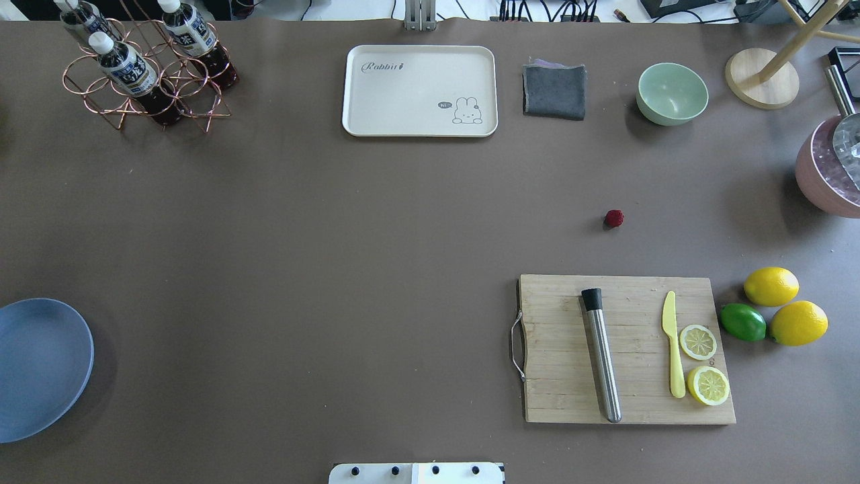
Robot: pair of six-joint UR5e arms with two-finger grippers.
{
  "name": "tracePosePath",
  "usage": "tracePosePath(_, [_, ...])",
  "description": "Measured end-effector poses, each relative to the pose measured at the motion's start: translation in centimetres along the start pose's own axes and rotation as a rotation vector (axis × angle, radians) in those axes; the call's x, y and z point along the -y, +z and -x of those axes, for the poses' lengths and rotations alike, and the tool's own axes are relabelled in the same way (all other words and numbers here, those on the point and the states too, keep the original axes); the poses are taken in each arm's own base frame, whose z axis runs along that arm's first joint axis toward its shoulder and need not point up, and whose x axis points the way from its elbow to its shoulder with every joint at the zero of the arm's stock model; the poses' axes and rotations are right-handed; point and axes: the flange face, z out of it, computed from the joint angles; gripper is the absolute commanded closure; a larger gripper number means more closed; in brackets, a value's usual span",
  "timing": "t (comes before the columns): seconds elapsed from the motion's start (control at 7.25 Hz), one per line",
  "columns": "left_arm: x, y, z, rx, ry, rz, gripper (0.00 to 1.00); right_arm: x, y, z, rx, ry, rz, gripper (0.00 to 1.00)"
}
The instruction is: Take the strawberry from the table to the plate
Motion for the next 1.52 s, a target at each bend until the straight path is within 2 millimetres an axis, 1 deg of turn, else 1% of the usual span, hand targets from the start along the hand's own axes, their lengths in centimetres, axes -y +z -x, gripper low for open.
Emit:
tracePosePath(0.28, [-0.3,0.9,-0.6,-0.007,0.0,0.016,0.07,0.0,0.0,0.0,-0.003,0.002,0.0,0.0])
tracePosePath(0.41, [-0.4,1.8,-1.0,-0.001,0.018,0.023,0.18,0.0,0.1,0.0,-0.004,0.002,0.001,0.0])
tracePosePath(0.55, [-0.7,2.9,-1.5,0.0,0.035,0.025,0.39,0.0,0.1,0.0,-0.004,0.002,0.002,0.0])
tracePosePath(0.69, [-0.9,3.4,-1.9,-0.014,0.034,0.017,0.74,0.0,0.1,0.0,-0.004,0.002,0.002,0.0])
tracePosePath(0.83, [-1.1,3.5,-2.3,-0.029,0.03,0.006,1.0,0.0,0.1,0.0,-0.004,0.002,0.003,0.0])
tracePosePath(1.24, [-1.1,3.3,-2.9,-0.058,0.042,-0.005,1.0,-0.1,0.1,0.0,-0.002,0.002,0.003,0.0])
tracePosePath(1.38, [-0.9,3.2,-3.4,-0.08,0.046,0.003,1.0,-0.1,0.1,0.0,-0.002,0.002,0.003,0.0])
tracePosePath(1.52, [-0.1,3.2,-4.6,-0.119,0.031,0.014,1.0,-0.2,0.2,0.0,-0.002,0.002,0.004,0.0])
